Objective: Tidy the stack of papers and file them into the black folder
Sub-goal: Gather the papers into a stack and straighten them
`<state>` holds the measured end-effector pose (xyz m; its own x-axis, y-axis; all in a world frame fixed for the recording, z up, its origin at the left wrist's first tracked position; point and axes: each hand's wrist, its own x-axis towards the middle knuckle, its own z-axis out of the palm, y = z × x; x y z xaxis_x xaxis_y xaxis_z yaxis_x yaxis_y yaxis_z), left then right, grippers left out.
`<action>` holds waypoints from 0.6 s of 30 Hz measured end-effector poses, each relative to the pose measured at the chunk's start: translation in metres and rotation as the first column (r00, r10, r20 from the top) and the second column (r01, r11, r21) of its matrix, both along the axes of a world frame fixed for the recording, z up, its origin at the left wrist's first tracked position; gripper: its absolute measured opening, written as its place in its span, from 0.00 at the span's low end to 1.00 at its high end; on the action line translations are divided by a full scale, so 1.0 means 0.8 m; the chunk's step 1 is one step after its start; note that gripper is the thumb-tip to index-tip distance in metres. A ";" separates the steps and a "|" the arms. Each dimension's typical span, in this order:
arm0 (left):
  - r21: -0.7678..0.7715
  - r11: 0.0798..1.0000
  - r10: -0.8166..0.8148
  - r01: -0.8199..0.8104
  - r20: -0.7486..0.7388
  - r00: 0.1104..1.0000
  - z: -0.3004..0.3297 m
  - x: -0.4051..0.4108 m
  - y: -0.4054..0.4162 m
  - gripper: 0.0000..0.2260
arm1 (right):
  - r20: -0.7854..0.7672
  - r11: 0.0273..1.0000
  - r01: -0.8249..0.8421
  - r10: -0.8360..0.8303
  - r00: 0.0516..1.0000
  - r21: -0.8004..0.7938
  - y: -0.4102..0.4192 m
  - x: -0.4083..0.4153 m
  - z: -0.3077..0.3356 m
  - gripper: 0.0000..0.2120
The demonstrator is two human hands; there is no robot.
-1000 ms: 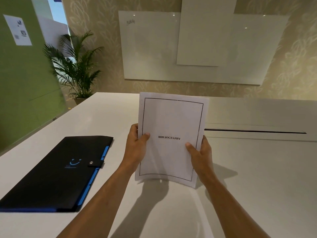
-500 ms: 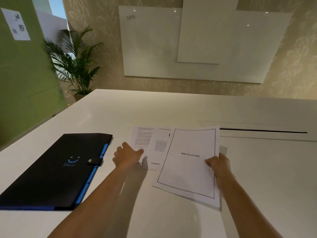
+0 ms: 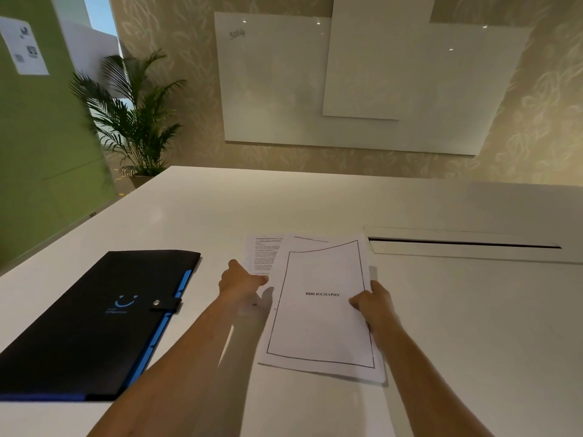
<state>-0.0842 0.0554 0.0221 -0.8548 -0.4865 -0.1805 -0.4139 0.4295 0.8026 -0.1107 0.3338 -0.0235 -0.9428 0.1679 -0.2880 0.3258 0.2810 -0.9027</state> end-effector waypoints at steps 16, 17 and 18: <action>0.262 0.965 0.000 -0.002 0.008 1.000 -0.018 -0.027 0.000 0.15 | 0.004 0.994 -0.108 0.108 0.994 -0.008 -0.011 -0.005 -0.007 0.26; 0.236 0.972 -0.007 0.007 0.000 1.000 -0.019 -0.027 0.002 0.14 | -0.001 0.994 -0.107 0.107 0.994 -0.012 -0.009 -0.005 -0.009 0.24; 0.220 0.975 -0.012 0.014 -0.008 1.000 -0.020 -0.028 0.004 0.12 | -0.010 0.994 -0.110 0.110 0.994 -0.016 -0.007 -0.005 -0.011 0.21</action>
